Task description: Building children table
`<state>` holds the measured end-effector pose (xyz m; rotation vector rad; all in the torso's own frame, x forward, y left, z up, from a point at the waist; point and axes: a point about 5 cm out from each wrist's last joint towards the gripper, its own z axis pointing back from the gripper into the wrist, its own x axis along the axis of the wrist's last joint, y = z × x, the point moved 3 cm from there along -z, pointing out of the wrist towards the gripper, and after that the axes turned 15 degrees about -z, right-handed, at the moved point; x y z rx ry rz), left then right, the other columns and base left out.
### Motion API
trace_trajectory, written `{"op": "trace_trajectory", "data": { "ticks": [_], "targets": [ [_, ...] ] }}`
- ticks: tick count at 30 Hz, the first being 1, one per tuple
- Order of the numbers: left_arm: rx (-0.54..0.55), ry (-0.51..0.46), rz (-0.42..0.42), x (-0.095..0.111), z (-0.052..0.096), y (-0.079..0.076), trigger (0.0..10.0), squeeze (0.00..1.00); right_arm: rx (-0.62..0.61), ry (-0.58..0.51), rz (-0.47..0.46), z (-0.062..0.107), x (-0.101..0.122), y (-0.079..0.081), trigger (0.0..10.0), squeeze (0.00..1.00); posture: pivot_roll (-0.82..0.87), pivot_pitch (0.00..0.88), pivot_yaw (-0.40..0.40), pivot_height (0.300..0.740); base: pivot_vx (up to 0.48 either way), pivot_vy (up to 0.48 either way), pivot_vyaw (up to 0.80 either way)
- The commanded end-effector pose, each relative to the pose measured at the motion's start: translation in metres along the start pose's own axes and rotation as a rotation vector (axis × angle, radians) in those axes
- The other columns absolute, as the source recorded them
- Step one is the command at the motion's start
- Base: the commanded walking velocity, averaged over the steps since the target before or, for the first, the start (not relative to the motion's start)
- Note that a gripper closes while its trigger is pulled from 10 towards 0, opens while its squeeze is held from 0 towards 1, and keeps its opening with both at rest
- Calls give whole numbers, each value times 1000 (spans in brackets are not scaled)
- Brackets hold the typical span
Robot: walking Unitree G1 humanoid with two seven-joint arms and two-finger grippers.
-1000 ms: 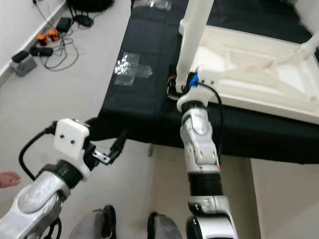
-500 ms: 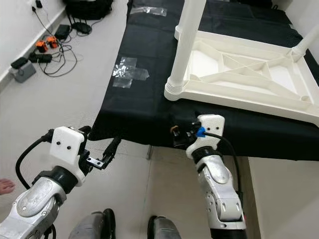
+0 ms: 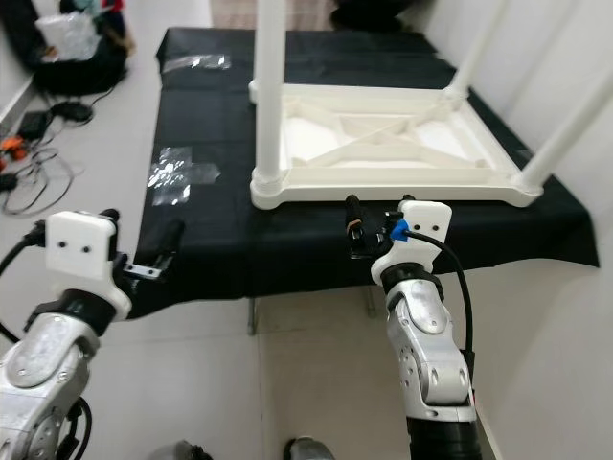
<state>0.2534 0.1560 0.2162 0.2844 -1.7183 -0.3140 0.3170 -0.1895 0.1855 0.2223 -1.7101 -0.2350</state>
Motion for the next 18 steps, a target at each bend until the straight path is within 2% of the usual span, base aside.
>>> {"op": "trace_trajectory", "data": {
  "ticks": [1,3,5,11,18],
  "targets": [
    [15,14,-16,-4,0,3,10000,0,-31,15,9,-1,-2,-6,10000,0,55,56,-75,740,262,0,0],
    [60,7,-44,-4,-1,13,10000,0,-39,7,11,-5,-1,-3,10000,0,56,49,-74,740,309,0,0],
    [67,4,-41,-4,-3,14,10000,0,-45,2,1,-7,0,-2,10000,0,56,49,-74,740,349,0,0],
    [60,-4,-38,-2,-5,12,10000,0,-62,-19,-22,-12,7,-2,10000,0,53,59,-73,740,367,0,0],
    [52,-5,-44,-1,-5,10,10000,0,-142,-64,-21,-16,17,-13,10000,0,53,68,-73,740,378,0,0]
  ]
}}
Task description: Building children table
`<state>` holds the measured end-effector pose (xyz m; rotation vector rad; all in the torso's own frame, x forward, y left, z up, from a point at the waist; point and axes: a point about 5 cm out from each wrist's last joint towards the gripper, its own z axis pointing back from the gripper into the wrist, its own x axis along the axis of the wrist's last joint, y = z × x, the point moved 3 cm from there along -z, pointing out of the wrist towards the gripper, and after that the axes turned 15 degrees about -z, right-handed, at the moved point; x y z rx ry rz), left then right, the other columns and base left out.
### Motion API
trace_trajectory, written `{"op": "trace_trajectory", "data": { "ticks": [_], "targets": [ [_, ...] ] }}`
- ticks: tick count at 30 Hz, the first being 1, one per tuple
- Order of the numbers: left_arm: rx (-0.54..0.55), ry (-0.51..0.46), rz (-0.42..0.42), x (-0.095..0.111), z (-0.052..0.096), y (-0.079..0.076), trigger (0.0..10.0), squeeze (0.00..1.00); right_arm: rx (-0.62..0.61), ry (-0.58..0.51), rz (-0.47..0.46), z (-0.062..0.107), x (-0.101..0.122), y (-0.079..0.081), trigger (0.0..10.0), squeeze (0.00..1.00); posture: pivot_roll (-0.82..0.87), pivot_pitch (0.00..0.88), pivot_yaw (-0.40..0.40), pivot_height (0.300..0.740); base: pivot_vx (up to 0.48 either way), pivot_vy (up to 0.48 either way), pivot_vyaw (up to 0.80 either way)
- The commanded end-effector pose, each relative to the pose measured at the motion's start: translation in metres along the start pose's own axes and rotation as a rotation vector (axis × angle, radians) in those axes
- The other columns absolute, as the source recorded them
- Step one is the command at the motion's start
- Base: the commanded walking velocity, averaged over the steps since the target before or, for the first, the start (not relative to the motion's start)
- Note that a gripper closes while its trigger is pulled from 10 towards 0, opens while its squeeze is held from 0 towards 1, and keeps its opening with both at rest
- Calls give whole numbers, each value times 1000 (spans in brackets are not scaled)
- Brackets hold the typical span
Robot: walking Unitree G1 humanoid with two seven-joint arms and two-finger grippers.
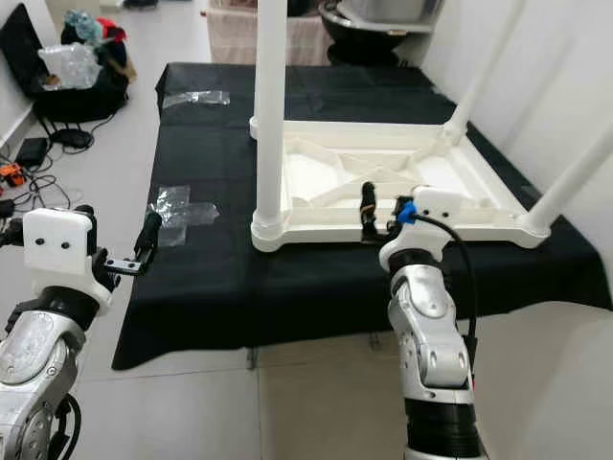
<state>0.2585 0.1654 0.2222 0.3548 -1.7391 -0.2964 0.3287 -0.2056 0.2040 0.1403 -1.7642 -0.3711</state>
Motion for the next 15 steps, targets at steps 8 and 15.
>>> {"op": "trace_trajectory", "data": {
  "ticks": [8,15],
  "targets": [
    [3,9,-14,-2,0,1,10000,0,-115,-22,48,-8,7,-16,10000,0,57,74,-79,740,338,0,0],
    [-23,22,29,-3,1,-6,10000,0,-188,-25,66,-12,9,-28,10000,0,60,76,-71,740,0,0,0]
  ]
}}
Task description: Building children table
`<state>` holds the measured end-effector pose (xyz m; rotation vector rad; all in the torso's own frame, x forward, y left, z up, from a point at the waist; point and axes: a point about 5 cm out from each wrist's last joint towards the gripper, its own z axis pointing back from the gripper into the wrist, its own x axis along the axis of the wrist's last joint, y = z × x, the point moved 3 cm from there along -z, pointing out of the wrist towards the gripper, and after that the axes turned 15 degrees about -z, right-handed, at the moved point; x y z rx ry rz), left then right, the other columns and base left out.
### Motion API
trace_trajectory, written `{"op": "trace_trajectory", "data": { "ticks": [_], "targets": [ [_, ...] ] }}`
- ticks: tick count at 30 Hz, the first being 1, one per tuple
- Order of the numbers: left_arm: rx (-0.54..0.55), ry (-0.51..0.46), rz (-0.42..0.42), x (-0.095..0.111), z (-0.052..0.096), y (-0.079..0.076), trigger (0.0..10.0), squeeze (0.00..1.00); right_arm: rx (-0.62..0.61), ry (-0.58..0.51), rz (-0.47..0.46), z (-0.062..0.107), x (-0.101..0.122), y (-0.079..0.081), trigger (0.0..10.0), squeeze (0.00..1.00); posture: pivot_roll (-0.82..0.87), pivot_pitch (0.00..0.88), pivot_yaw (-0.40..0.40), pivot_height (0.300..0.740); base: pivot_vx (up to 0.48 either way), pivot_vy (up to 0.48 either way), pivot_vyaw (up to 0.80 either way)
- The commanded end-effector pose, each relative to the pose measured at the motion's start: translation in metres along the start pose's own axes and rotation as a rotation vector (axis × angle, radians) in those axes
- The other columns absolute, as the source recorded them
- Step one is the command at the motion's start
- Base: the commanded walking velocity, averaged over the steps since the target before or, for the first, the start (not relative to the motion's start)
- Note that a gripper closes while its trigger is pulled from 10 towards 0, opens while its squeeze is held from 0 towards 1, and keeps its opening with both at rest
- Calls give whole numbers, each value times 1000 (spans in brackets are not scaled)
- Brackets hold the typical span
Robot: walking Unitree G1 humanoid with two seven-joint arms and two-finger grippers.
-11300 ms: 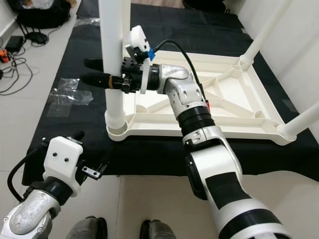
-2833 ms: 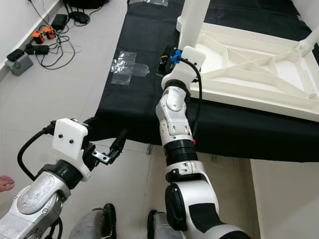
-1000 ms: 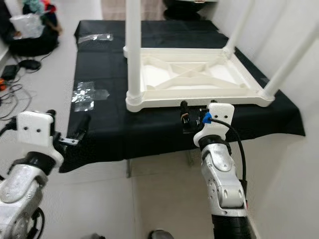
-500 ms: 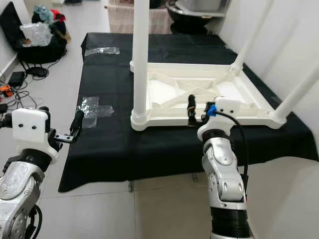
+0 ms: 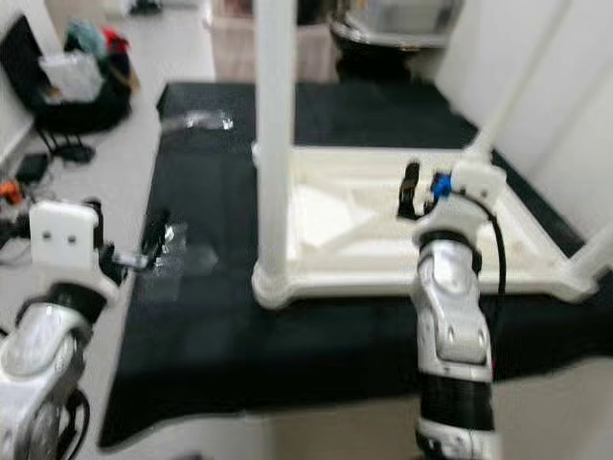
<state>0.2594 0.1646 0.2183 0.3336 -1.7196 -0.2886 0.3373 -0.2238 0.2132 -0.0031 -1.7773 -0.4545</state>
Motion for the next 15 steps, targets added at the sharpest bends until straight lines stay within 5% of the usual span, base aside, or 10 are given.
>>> {"op": "trace_trajectory", "data": {
  "ticks": [1,9,11,15],
  "targets": [
    [-13,2,12,1,1,-3,10000,0,-58,18,20,0,-3,-15,10000,0,60,76,-71,740,0,0,0],
    [-65,17,27,-3,7,-15,10000,0,-195,174,138,-14,-24,-27,10000,0,58,79,-69,740,0,0,0],
    [-115,41,30,-10,14,-26,10000,0,-69,175,31,-28,-19,-25,10000,0,58,80,-73,740,0,0,0],
    [-152,61,45,-16,19,-33,10000,0,112,211,21,-35,-15,-22,10000,0,59,82,-77,740,0,0,0]
  ]
}}
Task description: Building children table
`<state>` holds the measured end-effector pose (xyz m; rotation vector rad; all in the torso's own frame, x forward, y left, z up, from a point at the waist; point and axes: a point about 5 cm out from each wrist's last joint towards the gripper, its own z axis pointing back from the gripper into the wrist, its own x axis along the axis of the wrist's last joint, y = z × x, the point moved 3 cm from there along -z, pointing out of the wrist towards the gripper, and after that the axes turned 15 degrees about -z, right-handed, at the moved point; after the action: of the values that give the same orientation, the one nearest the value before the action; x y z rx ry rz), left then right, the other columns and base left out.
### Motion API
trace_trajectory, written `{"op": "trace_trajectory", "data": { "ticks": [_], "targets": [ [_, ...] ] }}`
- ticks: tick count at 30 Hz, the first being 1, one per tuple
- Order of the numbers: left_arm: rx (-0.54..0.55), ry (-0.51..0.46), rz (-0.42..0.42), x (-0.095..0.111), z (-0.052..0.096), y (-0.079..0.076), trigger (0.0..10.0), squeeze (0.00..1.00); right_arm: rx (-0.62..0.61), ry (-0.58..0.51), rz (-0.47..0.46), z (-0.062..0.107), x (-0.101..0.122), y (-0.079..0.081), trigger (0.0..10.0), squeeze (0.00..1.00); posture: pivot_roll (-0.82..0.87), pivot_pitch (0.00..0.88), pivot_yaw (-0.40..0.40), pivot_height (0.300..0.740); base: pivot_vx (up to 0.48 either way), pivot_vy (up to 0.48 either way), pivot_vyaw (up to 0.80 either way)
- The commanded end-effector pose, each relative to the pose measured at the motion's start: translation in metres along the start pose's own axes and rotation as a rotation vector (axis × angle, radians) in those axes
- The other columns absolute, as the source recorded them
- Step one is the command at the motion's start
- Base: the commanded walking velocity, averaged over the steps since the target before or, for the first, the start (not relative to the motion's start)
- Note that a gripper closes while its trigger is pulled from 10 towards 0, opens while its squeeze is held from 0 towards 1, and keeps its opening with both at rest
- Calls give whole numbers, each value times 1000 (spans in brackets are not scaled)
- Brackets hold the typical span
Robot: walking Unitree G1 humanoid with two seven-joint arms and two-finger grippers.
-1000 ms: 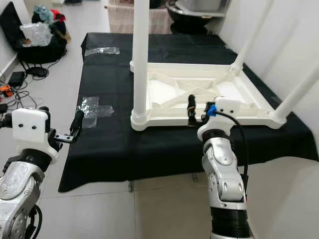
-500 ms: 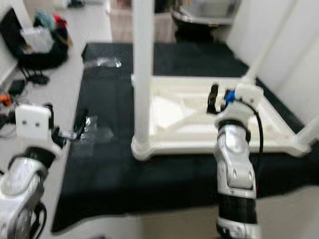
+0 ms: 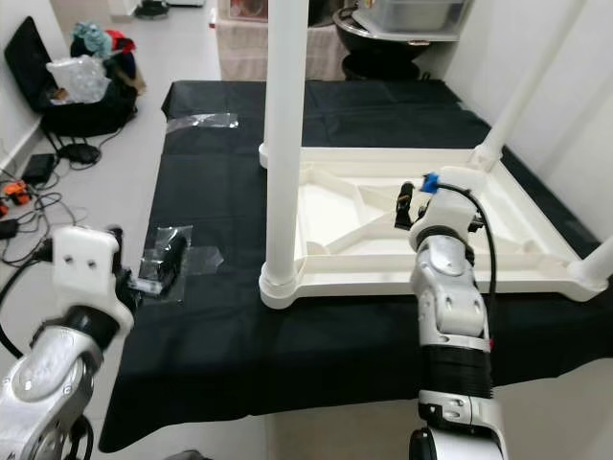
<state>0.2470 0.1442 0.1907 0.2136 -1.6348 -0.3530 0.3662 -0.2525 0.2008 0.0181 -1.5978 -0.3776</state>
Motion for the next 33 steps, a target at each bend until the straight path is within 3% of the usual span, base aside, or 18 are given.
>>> {"op": "trace_trajectory", "data": {
  "ticks": [1,2,3,4,6,7,8,9,10,13,18,20,25,26,27,28,33],
  "targets": [
    [-82,3,24,-4,5,-13,10000,0,168,42,-8,-4,-2,2,10000,0,58,83,-75,740,0,0,0],
    [-82,3,24,-4,5,-13,10000,0,168,42,-8,-4,-2,2,10000,0,58,83,-75,740,0,0,0],
    [-212,6,40,-9,14,-29,10000,0,345,91,-27,-5,1,4,10000,0,61,84,-79,740,0,0,0],
    [-212,6,40,-9,14,-29,10000,0,345,91,-27,-5,1,4,10000,0,61,84,-79,740,0,0,0],
    [-299,3,49,-12,22,-40,10000,0,515,188,-53,1,0,9,10000,0,56,85,-76,740,0,0,0],
    [-299,3,49,-12,22,-40,10000,0,515,188,-53,1,0,9,10000,0,56,85,-76,740,0,0,0],
    [-325,4,60,-12,25,-44,10000,0,582,237,-72,5,-1,10,10000,0,56,85,-76,740,0,0,0],
    [-363,4,86,-12,28,-50,10000,0,705,308,-28,16,-6,12,10000,0,54,84,-75,740,0,0,0],
    [-363,4,86,-12,28,-50,10000,0,705,308,-28,16,-6,12,10000,0,54,84,-75,740,0,0,0],
    [-454,-6,126,-10,36,-66,10000,0,950,484,31,40,-19,17,10000,0,58,85,-74,740,0,0,0],
    [-512,-11,158,-9,42,-74,10000,0,1094,525,-1,49,-17,25,10000,0,62,86,-70,740,0,0,0],
    [-554,-22,158,-6,47,-79,10000,0,1218,533,-44,54,-15,35,10000,0,65,87,-73,740,0,0,0],
    [-571,-30,155,-5,49,-81,10000,0,1279,538,-68,56,-14,40,10000,0,71,90,-75,740,0,0,0],
    [-577,-36,153,-4,50,-81,10000,0,1327,533,-91,56,-13,47,10000,361,75,94,-76,740,0,0,0],
    [-579,-40,153,-3,50,-81,10000,0,1360,533,-104,56,-12,51,10000,361,75,94,-76,740,0,0,0],
    [-580,-41,151,-3,51,-82,10000,0,1382,535,-117,55,-12,54,10000,1000,81,98,-76,740,0,0,0],
    [-582,-42,145,-3,52,-82,10000,0,1411,527,-117,55,-12,59,10000,1000,78,102,-74,740,0,0,0]
  ]
}}
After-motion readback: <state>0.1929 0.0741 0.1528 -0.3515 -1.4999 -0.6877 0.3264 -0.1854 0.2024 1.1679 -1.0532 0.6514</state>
